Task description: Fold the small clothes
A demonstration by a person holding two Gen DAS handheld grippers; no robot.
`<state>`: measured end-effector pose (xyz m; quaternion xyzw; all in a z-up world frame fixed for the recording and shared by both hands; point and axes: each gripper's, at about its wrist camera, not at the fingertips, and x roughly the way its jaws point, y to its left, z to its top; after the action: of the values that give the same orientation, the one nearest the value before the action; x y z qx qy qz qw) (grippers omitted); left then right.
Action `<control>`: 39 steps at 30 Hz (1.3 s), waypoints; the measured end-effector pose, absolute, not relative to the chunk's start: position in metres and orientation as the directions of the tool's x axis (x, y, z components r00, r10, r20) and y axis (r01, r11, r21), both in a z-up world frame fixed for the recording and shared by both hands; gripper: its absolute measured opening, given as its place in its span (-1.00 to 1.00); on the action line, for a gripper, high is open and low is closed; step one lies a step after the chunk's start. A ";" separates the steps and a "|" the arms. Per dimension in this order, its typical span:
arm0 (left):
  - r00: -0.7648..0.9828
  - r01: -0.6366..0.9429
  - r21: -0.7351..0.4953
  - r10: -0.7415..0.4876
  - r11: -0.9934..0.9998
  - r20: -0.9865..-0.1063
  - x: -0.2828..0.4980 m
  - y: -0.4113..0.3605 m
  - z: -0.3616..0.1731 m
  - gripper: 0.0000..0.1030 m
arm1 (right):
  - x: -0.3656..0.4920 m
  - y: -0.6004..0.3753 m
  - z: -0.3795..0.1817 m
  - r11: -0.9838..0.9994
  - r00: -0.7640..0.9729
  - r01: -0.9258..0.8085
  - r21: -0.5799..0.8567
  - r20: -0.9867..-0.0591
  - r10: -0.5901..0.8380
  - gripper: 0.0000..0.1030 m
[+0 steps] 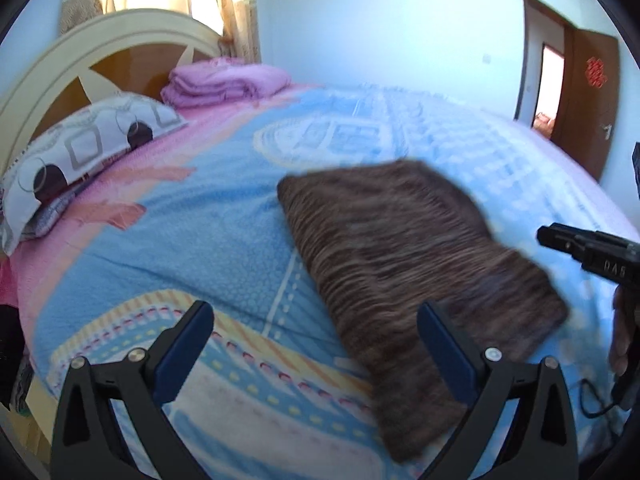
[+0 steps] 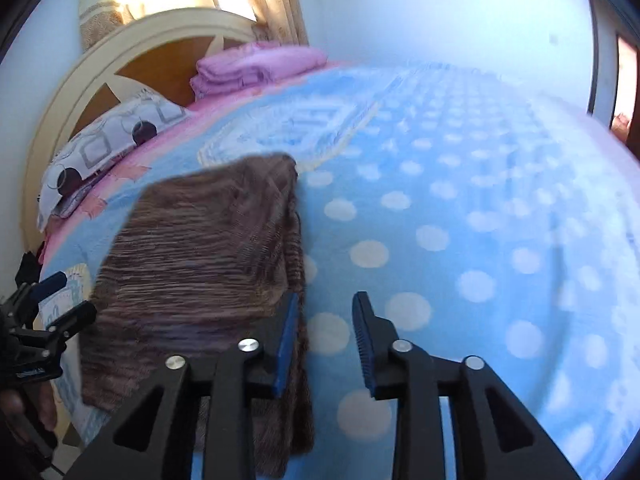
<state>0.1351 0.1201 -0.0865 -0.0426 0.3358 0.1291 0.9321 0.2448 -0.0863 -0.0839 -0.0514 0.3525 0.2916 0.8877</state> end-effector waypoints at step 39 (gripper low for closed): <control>0.840 -0.222 -0.017 0.182 0.975 -0.512 0.103 0.097 -0.029 1.00 | 0.156 -0.084 -0.013 0.764 0.657 -0.643 0.046 -0.478 0.582 0.07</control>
<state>0.1029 0.0966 -0.0288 -0.0379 0.2629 0.1055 0.9583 0.1565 -0.0836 -0.0125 -0.0636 0.2396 0.3374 0.9081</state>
